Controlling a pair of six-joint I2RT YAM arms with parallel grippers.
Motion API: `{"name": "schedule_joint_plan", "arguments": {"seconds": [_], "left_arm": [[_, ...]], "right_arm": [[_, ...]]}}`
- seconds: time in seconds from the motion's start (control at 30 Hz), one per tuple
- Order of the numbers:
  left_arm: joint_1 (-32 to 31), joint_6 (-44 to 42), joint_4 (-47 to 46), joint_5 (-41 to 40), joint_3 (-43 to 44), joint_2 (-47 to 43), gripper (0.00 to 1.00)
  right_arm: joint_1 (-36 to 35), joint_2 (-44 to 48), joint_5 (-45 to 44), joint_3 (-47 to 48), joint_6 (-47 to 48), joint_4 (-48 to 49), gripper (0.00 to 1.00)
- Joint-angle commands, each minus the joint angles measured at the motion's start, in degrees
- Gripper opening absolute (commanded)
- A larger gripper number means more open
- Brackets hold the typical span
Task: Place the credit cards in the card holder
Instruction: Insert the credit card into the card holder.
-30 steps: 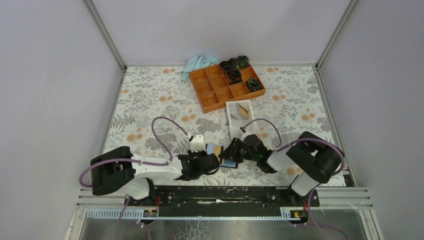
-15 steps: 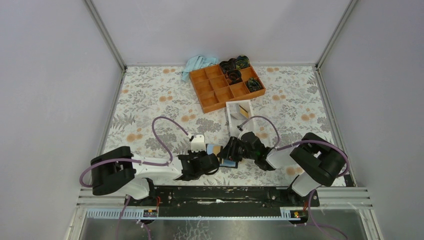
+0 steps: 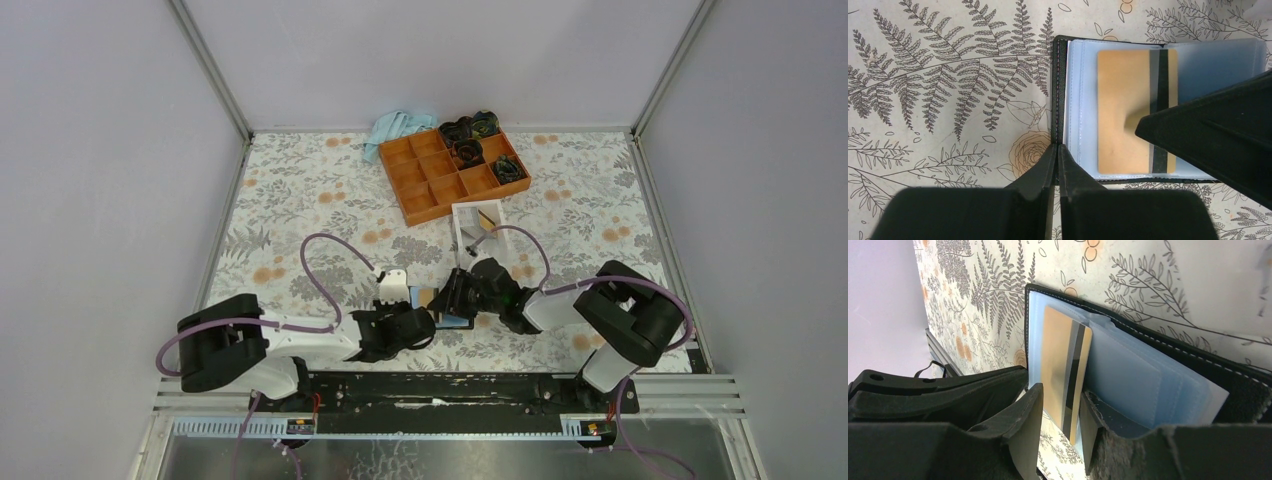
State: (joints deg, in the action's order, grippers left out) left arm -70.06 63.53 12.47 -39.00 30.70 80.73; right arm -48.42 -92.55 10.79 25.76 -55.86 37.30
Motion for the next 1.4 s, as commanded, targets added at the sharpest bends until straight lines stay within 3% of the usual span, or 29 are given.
{"name": "schedule_joint_plan", "arguments": {"seconds": [0.0, 1.03, 1.37], "left_arm": [[0.11, -0.92, -1.44, 3.7, -2.48, 1.08, 0.07], [-0.2, -1.96, -4.83, 5.19, -2.65, 1.17, 0.04], [-0.46, -2.27, -5.3, 5.6, -0.43, 2.92, 0.04]], "right_arm": [[-1.93, -4.12, -3.59, 0.72, 2.19, -8.57, 0.4], [-4.85, -8.61, -5.07, 3.59, 1.36, -10.26, 0.41], [-6.11, -6.38, -9.0, 4.8, 4.93, -17.86, 0.43]]}}
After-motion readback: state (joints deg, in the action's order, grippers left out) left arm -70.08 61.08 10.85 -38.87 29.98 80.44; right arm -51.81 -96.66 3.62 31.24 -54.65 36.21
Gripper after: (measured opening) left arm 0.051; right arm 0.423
